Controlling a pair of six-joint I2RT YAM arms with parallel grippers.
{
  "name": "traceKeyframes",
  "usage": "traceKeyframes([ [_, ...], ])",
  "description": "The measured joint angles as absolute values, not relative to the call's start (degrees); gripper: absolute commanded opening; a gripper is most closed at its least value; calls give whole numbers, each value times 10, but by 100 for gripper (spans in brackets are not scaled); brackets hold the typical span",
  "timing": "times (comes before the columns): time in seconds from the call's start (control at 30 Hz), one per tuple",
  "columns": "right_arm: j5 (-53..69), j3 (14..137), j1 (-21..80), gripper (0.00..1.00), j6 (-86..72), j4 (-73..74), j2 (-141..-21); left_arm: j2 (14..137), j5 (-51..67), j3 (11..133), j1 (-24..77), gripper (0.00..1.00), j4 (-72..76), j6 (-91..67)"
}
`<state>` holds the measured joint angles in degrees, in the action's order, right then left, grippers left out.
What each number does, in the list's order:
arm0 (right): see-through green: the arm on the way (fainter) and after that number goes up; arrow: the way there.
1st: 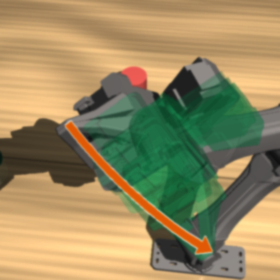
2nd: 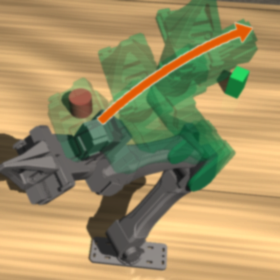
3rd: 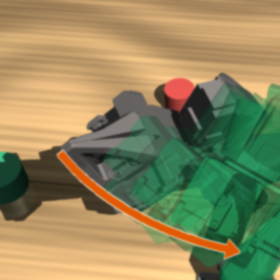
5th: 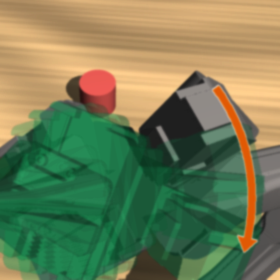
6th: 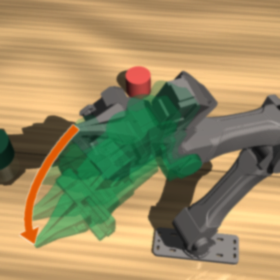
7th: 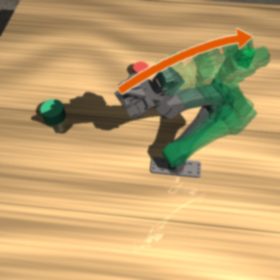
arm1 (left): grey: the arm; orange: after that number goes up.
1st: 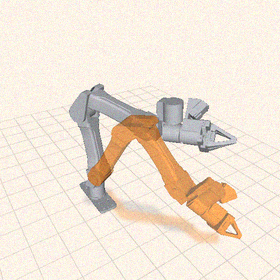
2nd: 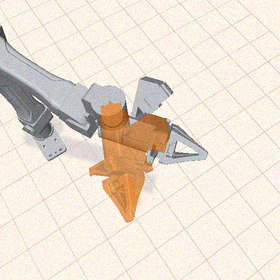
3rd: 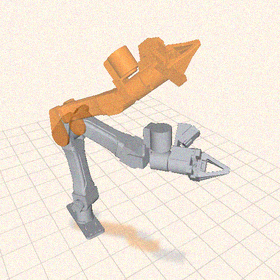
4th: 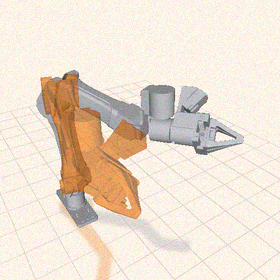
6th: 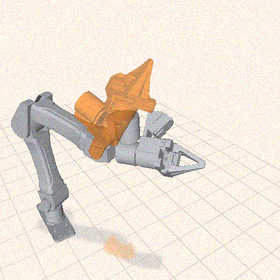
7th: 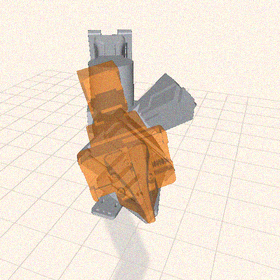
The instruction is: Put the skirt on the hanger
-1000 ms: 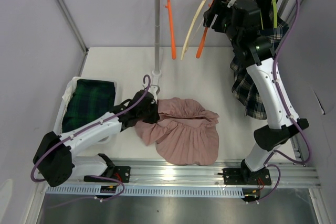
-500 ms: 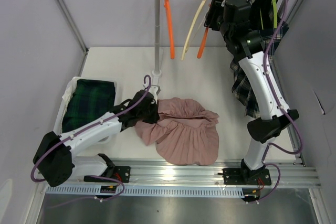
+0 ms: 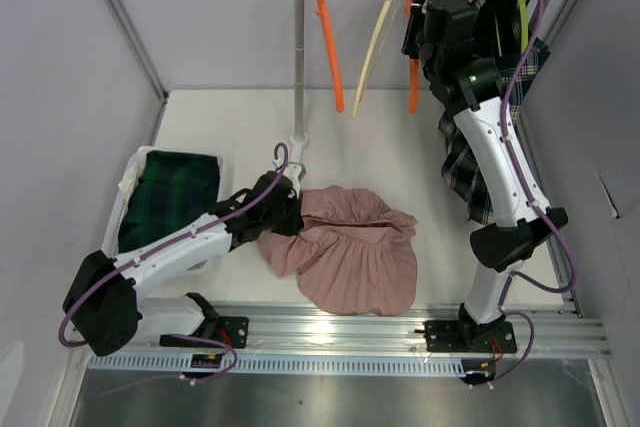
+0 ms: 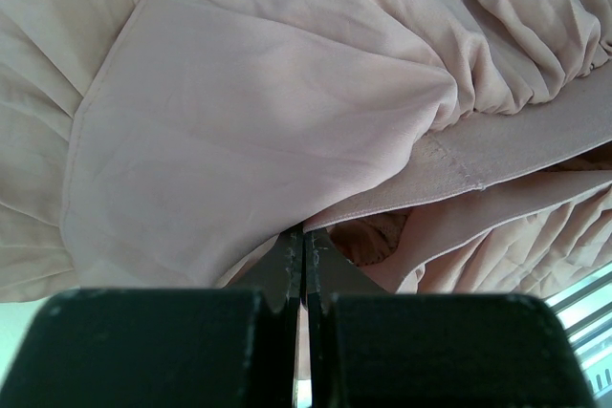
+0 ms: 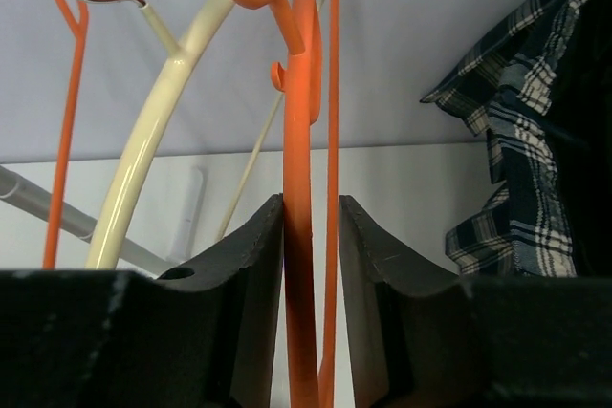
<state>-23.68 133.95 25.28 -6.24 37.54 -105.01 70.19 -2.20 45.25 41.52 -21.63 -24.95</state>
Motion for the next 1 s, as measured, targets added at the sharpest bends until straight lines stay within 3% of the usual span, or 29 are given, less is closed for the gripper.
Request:
traceKeyframes([
  [0.37,-263,1340,252,18,-35,379,-1050,702,-22,453,415,0,-216,-249],
  [0.6,-266,1340,251,0,-27,379,-1050,702,-22,453,415,0,-217,-249],
  [1.0,-247,1340,226,0,-23,378,-1047,700,-22,453,415,0,-221,-248],
])
